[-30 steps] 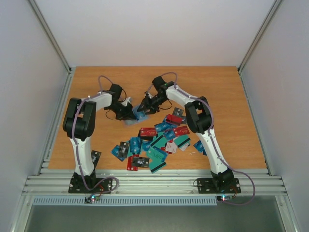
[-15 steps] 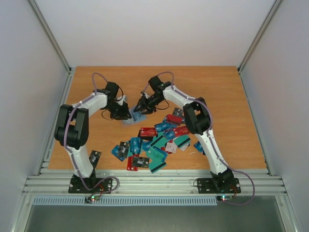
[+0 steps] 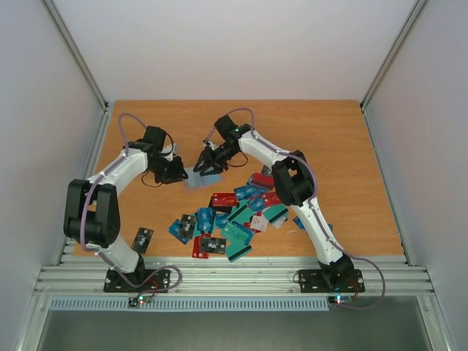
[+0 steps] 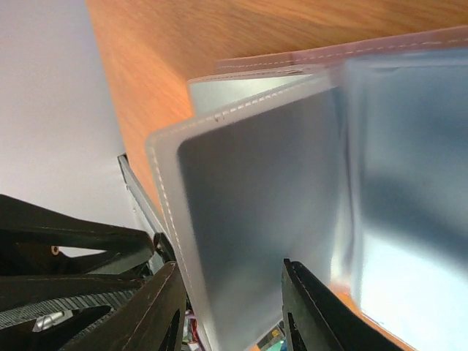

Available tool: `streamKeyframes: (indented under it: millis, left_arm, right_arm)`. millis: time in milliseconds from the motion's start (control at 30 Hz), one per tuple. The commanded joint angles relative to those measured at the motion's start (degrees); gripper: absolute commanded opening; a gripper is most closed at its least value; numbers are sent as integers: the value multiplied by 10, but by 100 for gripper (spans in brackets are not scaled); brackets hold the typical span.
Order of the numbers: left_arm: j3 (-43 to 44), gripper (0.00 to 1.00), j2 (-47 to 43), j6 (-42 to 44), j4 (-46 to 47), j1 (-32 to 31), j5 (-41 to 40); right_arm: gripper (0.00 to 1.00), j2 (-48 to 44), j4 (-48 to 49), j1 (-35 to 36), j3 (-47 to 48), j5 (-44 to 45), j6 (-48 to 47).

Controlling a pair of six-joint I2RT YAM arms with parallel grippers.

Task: Put the credit cards into the card holder

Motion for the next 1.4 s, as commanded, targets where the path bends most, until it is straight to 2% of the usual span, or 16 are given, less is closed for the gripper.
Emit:
streamKeyframes:
  millis: [0,400,667,733,833,900,933,1033,1133,1267,1367]
  left_arm:
    - [-31,25,-44,-8,12,13,-17]
    - [-105,29,-143,-8,6,31,-40]
    - [-114,41,-173,-12,15,36,-39]
    - [-114,48,-177,-13,17,36,-36]
    - [-115,73,-189,-10,25,36,-38]
    - [-120,94,-204,-8,43,36,-45]
    - [-123,99,-208,-7,53,36,-46]
    - [-116,99,-200,0,74,36,-19]
    - [-93,89,-175,7,85,33,49]
    - [-87,86,-170,19,99,1,78]
    - [-85,79,-159,37,92,-27,97]
  right_arm:
    - [37,17,-17,16,25,-6,5]
    - [39,37,-4,41,51,-17,23]
    - [43,45,1,53,88,-24,41]
    - [43,45,0,54,94,-27,43]
    - [43,34,-11,55,97,-21,31]
    - [43,22,-37,55,108,-7,8]
    - [43,15,-58,53,116,5,-8]
    - [43,-19,-104,48,117,42,-63]
    - [43,-71,-126,36,71,87,-99]
    - [43,-182,-82,13,-71,120,-102]
    - [43,-266,-30,-4,-205,141,-94]
